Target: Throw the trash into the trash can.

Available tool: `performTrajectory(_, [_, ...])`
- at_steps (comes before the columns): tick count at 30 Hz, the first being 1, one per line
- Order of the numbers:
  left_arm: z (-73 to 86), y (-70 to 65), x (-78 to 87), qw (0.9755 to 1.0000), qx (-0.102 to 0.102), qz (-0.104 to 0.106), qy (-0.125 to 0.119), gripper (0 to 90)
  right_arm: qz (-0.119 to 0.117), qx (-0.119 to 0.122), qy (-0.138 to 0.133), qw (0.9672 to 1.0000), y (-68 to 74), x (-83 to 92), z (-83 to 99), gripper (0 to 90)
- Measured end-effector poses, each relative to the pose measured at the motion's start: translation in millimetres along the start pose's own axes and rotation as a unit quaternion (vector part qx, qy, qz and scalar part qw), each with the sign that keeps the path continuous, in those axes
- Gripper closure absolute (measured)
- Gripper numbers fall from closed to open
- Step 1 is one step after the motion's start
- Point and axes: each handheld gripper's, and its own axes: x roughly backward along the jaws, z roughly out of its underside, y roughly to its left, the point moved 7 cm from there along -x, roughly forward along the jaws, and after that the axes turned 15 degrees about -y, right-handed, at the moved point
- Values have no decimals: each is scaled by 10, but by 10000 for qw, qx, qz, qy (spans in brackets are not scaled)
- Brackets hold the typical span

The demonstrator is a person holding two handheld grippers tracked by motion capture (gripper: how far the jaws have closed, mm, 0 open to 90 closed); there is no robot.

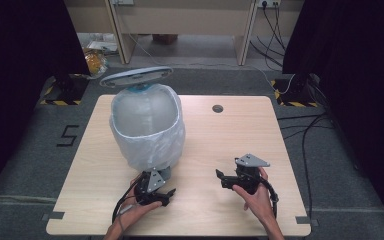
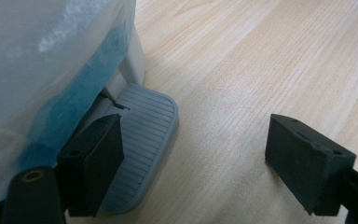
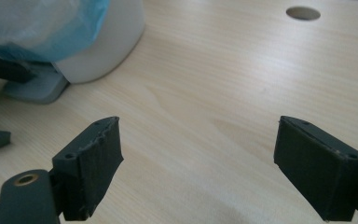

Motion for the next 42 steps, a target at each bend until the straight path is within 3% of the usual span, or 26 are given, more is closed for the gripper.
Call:
performTrajectory(8, [-1,-2,-2,10000,10,-4,-12,185,42,-155,232,9996,-14,14,178,154])
performTrajectory(12, [0,-1,-1,10000,4,-3,-7,185,-83,-127,421,9990,25,40,289,157])
performTrajectory(15, [0,0,0,10000,1,1,-3,185,-200,-41,650,9977,51,56,402,167])
performTrajectory(17, [0,-1,-1,10000,6,0,-7,185,-185,1,679,9975,48,59,422,167])
performTrajectory(21, [0,1,1,10000,-10,2,2,185,-125,174,986,9949,37,66,560,165])
performTrajectory(23, [1,2,0,10000,-20,-3,4,185,-95,418,880,9952,45,64,623,133])
performTrajectory(42, [2,2,2,10000,-31,-12,10,187,-116,397,963,9945,64,75,646,54])
